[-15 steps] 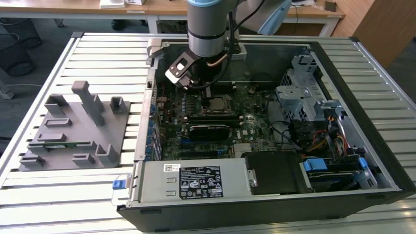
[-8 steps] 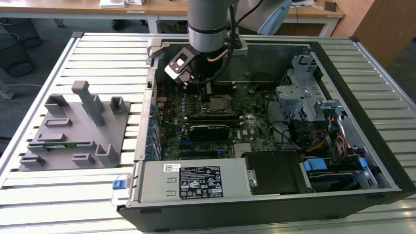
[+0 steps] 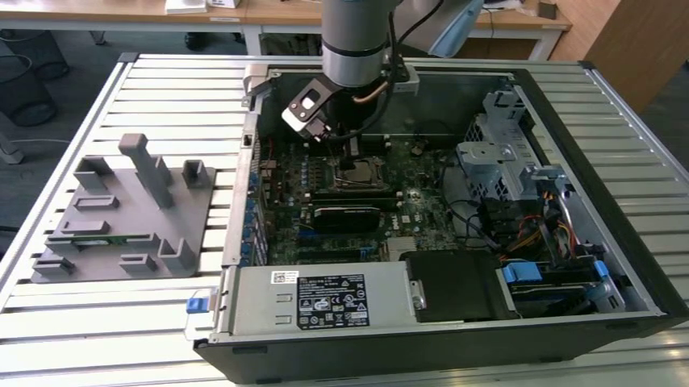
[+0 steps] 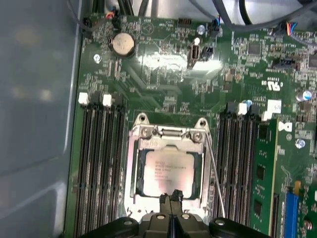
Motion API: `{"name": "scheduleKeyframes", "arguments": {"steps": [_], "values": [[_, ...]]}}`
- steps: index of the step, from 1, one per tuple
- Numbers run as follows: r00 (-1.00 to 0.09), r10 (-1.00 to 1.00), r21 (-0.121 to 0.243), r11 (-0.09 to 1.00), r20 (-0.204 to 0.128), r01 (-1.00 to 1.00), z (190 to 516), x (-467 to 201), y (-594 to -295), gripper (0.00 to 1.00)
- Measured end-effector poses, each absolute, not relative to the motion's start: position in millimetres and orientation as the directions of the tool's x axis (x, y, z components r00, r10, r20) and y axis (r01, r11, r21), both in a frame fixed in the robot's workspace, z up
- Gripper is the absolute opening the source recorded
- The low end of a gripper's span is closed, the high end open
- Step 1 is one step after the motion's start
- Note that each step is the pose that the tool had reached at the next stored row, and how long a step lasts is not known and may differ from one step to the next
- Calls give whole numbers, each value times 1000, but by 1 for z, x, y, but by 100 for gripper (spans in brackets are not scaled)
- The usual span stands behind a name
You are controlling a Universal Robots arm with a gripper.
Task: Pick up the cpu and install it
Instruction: 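Close the cpu cover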
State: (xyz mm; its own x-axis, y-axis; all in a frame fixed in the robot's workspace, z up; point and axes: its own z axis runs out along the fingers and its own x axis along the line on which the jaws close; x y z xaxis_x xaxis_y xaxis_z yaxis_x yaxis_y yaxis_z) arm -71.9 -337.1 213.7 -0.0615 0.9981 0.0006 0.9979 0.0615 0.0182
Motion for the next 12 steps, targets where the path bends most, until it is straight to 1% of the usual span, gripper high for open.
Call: {"name": "scheduleKeyframes", "arguments": {"steps": [12], "values": [[-61, 998, 18, 61, 1, 998, 214, -60, -337, 11]]}}
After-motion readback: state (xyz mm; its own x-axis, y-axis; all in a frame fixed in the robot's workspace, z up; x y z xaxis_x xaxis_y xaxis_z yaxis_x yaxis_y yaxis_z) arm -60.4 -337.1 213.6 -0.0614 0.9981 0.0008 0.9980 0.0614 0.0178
